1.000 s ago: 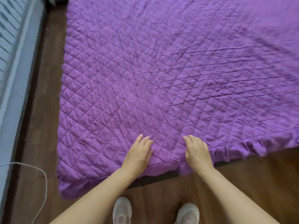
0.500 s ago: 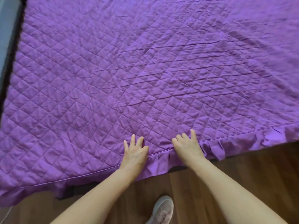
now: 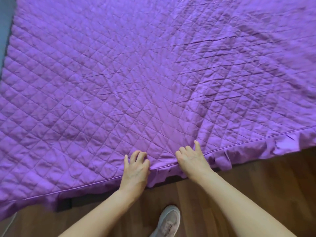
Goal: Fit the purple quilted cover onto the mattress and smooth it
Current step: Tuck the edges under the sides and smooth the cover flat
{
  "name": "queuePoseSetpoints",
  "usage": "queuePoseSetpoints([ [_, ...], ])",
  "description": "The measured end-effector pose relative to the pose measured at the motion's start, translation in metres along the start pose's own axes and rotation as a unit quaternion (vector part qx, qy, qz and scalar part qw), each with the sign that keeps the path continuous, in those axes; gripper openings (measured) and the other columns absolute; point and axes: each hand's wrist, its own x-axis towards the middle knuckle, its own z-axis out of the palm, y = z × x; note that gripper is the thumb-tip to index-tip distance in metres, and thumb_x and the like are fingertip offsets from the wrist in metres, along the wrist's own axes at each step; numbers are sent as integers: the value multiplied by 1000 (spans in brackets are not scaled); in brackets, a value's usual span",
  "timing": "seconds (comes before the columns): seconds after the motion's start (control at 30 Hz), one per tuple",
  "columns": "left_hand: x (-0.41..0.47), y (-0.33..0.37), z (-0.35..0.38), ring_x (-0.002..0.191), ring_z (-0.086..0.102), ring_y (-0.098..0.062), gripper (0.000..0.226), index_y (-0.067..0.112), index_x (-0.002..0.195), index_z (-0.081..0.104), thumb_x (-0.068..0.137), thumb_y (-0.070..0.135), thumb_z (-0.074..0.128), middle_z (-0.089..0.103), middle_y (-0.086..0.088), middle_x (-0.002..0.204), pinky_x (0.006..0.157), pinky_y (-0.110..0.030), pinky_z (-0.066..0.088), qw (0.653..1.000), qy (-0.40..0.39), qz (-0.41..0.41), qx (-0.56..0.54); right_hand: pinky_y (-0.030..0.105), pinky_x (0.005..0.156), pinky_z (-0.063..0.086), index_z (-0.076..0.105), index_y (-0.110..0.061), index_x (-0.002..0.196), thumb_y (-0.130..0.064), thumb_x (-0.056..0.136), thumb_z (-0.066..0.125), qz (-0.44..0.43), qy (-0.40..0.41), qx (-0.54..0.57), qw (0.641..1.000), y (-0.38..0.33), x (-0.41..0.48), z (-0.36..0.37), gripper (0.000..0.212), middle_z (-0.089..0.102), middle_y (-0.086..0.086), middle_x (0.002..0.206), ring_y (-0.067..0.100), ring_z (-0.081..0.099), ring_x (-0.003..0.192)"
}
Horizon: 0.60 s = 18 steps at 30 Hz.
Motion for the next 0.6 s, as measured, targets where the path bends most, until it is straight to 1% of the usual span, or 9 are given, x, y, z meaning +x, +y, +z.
queuePoseSetpoints([
  [0.07, -8, 4, 0, 100, 44, -19, 38, 22, 64, 56, 43, 25, 87, 58, 2, 93, 81, -60, 49, 999, 0, 33, -7, 62, 77, 51, 54, -16, 52, -6, 26, 79, -4, -4, 1, 1000, 0, -4, 2, 37, 46, 1, 48, 24, 49, 45],
  [0.13, -15, 8, 0, 99, 44, -18, 38, 22, 64, 57, 41, 27, 87, 57, 3, 92, 81, -59, 49, 998, -25, 51, 0, 63, 79, 50, 54, -17, 52, -9, 28, 80, -3, 1, -4, 1000, 2, -8, 7, 36, 46, 2, 47, 24, 49, 44],
  [0.23, -14, 12, 0, 98, 44, -18, 41, 23, 64, 57, 39, 29, 88, 55, 3, 90, 80, -60, 49, 998, -54, 30, 12, 63, 78, 49, 56, -17, 56, -11, 26, 81, 9, -3, -2, 1000, 1, -9, 13, 39, 48, 1, 52, 24, 52, 50],
  [0.3, -7, 11, 0, 97, 44, -19, 40, 23, 67, 56, 45, 38, 86, 54, 2, 90, 82, -61, 48, 999, -35, 22, 15, 61, 74, 51, 56, -17, 59, -9, 30, 80, 14, 16, 14, 1000, 1, -4, 10, 39, 49, 1, 56, 25, 53, 52],
  [0.37, 2, 13, -1, 98, 44, -21, 39, 22, 75, 54, 55, 41, 81, 55, 1, 93, 83, -59, 48, 1000, -11, 26, 4, 54, 72, 52, 55, -17, 67, -9, 38, 78, 49, 49, 34, 997, 7, 2, 8, 37, 51, 3, 64, 26, 55, 57],
  [0.43, 10, 17, 0, 99, 43, -21, 41, 23, 85, 54, 57, 36, 81, 56, 1, 98, 82, -56, 50, 999, 9, 32, -16, 52, 77, 49, 55, -15, 76, -1, 48, 66, 122, 77, 32, 989, 21, 5, 5, 33, 52, 6, 74, 28, 56, 65],
  [0.5, 18, 26, 0, 103, 42, -20, 50, 28, 94, 53, 54, 33, 83, 57, 4, 103, 82, -56, 50, 998, 2, 51, -24, 62, 87, 42, 56, -12, 86, 3, 59, 51, 194, 50, -11, 980, 46, 0, 3, 32, 54, 9, 83, 30, 58, 75],
  [0.57, 26, 40, 4, 107, 42, -21, 60, 29, 99, 50, 51, 34, 85, 60, 4, 109, 82, -55, 50, 997, -24, 76, -13, 70, 99, 25, 53, -13, 102, 2, 72, 44, 221, -40, -35, 974, 74, -12, 8, 34, 55, 8, 98, 30, 57, 92],
  [0.6, 30, 49, 3, 111, 43, -23, 62, 29, 102, 50, 52, 34, 86, 61, 3, 113, 83, -55, 49, 996, -47, 82, -6, 72, 101, 17, 50, -13, 106, 1, 76, 47, 220, -93, -38, 970, 83, -17, 12, 34, 54, 7, 103, 30, 56, 97],
])
